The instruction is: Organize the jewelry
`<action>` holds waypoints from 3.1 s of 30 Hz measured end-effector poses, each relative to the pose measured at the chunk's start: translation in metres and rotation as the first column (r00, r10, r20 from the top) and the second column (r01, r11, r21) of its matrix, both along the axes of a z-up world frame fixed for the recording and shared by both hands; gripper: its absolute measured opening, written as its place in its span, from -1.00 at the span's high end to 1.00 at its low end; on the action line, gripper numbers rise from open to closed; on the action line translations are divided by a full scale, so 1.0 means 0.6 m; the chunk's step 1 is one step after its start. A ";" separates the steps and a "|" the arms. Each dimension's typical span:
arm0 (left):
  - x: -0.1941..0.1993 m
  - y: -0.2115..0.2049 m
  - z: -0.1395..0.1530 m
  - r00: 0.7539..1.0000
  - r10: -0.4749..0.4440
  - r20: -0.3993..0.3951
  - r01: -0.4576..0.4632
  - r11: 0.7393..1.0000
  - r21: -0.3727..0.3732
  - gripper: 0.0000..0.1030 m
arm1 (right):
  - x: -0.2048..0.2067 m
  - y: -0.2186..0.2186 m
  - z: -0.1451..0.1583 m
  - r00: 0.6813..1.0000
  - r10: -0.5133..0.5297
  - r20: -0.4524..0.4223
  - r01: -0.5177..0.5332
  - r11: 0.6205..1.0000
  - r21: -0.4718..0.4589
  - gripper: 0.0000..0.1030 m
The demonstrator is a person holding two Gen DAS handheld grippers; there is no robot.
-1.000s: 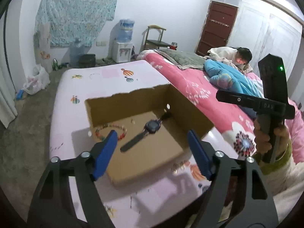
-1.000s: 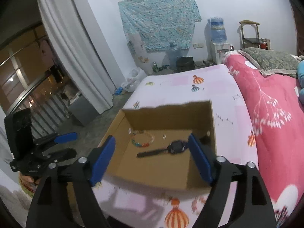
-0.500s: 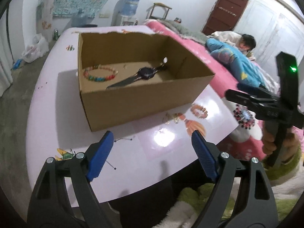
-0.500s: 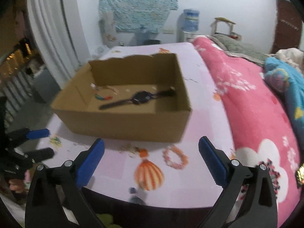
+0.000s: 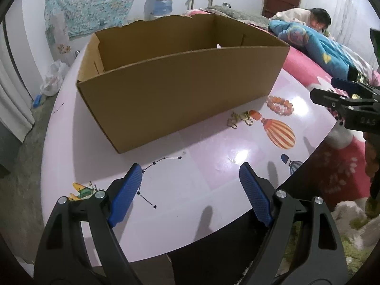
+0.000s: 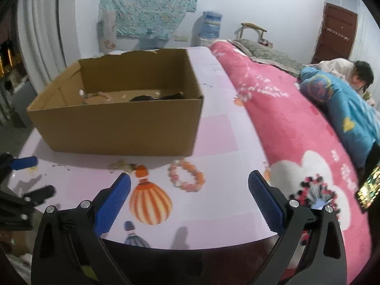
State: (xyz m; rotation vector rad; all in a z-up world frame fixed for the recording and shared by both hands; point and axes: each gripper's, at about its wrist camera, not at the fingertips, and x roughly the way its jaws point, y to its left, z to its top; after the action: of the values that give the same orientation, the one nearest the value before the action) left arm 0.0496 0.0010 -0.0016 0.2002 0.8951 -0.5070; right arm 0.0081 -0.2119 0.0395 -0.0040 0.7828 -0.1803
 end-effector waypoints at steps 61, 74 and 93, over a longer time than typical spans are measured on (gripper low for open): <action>0.084 -0.168 -0.056 0.966 -0.259 -0.004 0.258 0.961 0.095 0.75 | 0.075 -0.028 -0.104 0.976 0.204 -0.075 -0.157 0.901 0.405 0.22; 0.063 -0.135 -0.057 0.976 -0.219 0.002 0.218 0.973 0.073 0.77 | 0.048 -0.014 -0.082 0.978 0.199 -0.063 -0.162 0.914 0.372 0.22; 0.047 -0.081 -0.057 0.992 -0.122 -0.019 0.123 0.991 0.052 0.78 | 0.104 0.057 -0.107 0.959 0.257 -0.119 -0.219 0.940 0.263 0.53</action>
State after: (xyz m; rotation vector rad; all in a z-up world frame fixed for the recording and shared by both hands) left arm 0.0776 -0.0475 -0.0356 0.3012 0.9160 -0.5994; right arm 0.0703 -0.1776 -0.0248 0.1244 0.9455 0.1521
